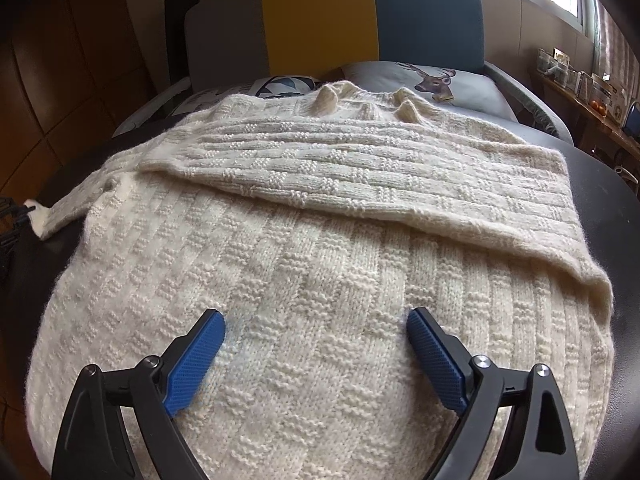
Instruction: Fold clothes
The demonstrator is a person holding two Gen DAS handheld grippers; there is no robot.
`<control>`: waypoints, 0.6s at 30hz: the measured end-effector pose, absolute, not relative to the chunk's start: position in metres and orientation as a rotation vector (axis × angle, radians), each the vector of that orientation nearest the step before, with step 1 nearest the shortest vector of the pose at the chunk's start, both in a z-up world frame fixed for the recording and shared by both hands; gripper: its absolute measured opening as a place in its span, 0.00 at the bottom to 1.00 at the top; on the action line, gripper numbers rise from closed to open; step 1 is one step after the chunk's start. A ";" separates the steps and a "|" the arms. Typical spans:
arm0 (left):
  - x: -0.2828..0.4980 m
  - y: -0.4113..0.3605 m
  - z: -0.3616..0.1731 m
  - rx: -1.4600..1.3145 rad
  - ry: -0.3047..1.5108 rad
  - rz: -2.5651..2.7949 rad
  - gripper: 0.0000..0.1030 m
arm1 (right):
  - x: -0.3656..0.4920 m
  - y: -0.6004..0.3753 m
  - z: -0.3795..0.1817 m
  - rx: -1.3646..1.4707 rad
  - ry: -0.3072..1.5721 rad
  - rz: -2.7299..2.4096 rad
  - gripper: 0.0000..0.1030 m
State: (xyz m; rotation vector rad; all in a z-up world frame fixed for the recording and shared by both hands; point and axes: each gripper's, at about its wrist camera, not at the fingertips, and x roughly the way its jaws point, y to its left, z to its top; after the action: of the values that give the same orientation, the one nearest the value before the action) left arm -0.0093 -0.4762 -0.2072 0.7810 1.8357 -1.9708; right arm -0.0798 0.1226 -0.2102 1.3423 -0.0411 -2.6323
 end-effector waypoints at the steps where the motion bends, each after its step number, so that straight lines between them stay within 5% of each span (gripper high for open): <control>1: -0.015 -0.467 -0.197 0.793 1.825 -2.022 0.06 | -0.080 0.123 -0.210 1.341 -0.045 -2.631 0.92; 10: -0.100 -0.311 -0.102 1.043 1.705 -2.495 0.06 | -0.078 0.134 -0.208 1.309 -0.155 -2.604 0.93; 18: -0.163 -0.172 -0.098 1.374 1.588 -2.617 0.06 | -0.077 0.150 -0.205 1.257 -0.327 -2.555 0.93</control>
State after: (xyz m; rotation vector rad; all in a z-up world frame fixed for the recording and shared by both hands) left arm -0.1629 -0.1721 -0.0977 1.3745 1.5882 -2.6169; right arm -0.0767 0.1504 -0.2055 1.2575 -0.3271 -2.5549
